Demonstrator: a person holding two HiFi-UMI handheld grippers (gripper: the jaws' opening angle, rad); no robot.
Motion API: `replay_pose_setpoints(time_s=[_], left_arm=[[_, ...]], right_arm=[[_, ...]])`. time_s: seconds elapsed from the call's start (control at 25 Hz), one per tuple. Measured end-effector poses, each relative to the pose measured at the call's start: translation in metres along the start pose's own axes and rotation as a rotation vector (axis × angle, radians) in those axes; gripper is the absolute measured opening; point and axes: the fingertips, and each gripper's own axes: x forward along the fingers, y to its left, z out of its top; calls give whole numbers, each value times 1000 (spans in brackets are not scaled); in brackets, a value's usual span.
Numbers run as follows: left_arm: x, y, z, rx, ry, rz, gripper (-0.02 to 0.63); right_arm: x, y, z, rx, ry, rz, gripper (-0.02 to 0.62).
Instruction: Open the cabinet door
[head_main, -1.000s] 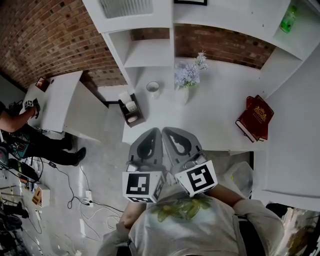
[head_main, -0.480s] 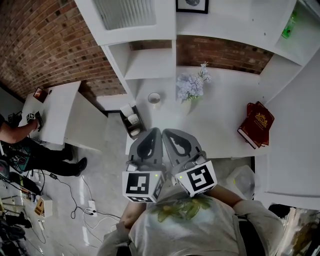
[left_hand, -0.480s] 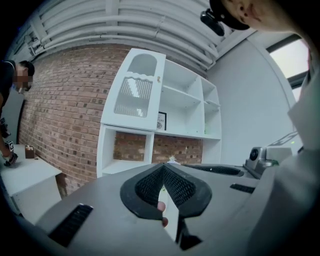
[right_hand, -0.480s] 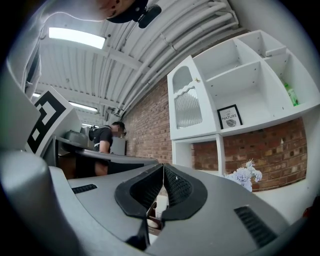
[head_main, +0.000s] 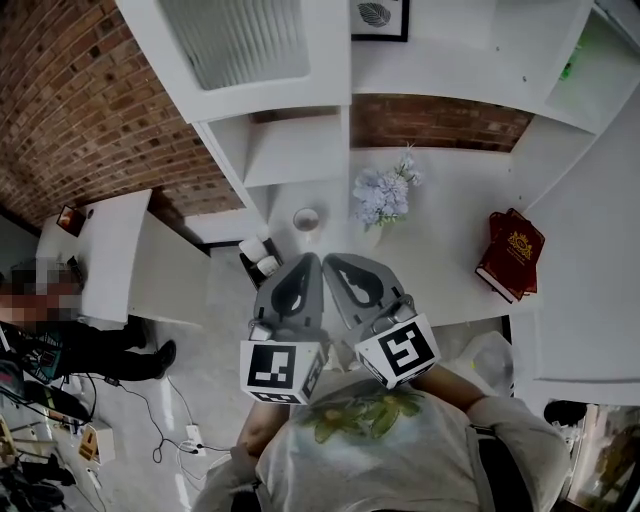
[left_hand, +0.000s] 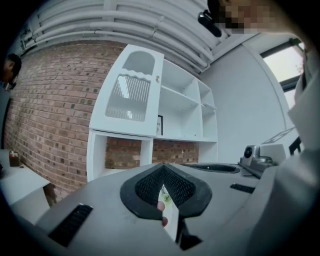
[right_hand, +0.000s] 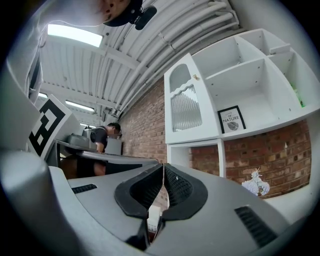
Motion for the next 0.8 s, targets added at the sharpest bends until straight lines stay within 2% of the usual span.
replay_pose_setpoints(time_s=[0.28,0.8], left_arm=[[8,20,4,-13,-9,-18,9],[36,47,2,-33,-4,-50,9]], right_arm=[[26,-15,8,-64,-17,2,25],[66,-77,35,-119,-63,-125,25]])
